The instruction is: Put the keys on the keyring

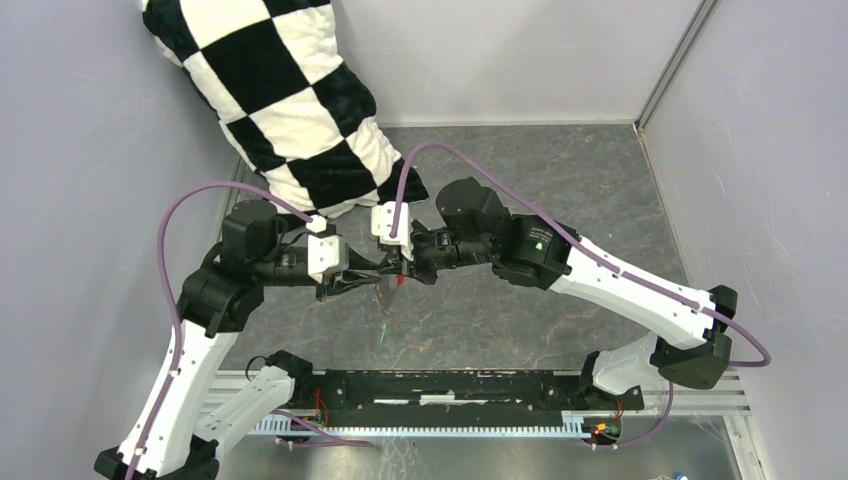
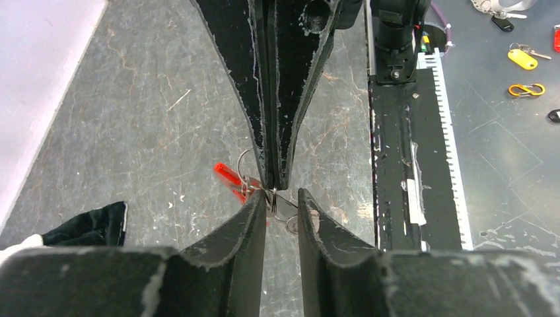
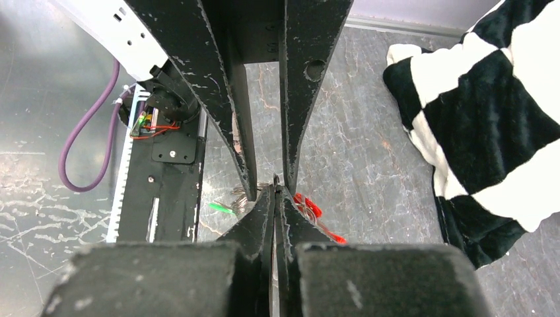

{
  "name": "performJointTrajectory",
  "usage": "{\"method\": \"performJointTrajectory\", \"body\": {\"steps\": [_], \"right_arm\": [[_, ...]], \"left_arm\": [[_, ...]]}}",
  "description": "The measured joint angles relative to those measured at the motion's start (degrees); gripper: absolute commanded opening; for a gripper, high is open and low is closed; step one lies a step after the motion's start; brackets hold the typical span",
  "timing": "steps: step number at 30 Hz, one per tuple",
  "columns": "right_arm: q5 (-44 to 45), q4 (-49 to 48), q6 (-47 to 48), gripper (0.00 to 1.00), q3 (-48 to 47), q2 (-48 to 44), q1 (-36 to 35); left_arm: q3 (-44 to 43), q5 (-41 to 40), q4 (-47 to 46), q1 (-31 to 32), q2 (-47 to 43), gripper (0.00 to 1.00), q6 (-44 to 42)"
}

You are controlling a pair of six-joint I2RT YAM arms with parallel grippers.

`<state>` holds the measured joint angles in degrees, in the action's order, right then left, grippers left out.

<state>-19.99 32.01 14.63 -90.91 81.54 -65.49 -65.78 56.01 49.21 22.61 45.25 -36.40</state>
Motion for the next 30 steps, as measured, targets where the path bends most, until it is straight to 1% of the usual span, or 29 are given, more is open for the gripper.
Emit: {"method": "performJointTrajectory", "body": {"steps": [3,8,9,14,15,20,24,27,29,30], "right_arm": [[-0.15,-0.59,0.02,0.0,0.0,-0.13,0.0],[-0.63,-0.66,0.11,0.0,0.0,-0.13,0.0],[-0.74,-0.66,0.15,0.0,0.0,-0.13,0.0],[-0.63,-0.59,0.24,0.0,0.0,-0.13,0.0],[-0.66,-0.48,0.24,0.0,0.0,-0.13,0.0],[-0.74,-0.2,0.24,0.0,0.0,-0.13,-0.04],[-0.81,-0.15,0.24,0.17,0.0,-0.13,-0.04],[-0.87,-0.35,0.04,0.36,0.11,-0.66,-0.09],[-0.52,-1.49,-0.11,0.44,1.2,-2.16,-0.09],[-0.26,-1.97,-0.39,0.46,2.01,-3.21,-0.09]], "left_arm": [[-0.46,0.04,0.0,0.0,0.13,0.24,0.17],[-0.94,0.04,0.11,0.0,0.35,0.24,0.61],[-1.09,0.02,0.09,0.0,0.39,0.22,0.61],[-1.16,-0.07,0.57,0.0,0.33,0.04,0.63],[-1.2,-0.09,0.83,0.0,0.33,0.02,0.61],[-1.46,-0.04,1.95,0.02,0.33,0.02,-0.13],[-1.6,-0.09,2.16,0.02,0.35,0.02,-0.31],[-1.66,-0.85,2.16,0.02,0.22,0.02,-0.24],[-1.66,-1.29,2.12,0.02,-0.09,0.02,-0.17],[-1.66,-1.51,2.1,0.02,-0.28,0.02,-0.13]]}}
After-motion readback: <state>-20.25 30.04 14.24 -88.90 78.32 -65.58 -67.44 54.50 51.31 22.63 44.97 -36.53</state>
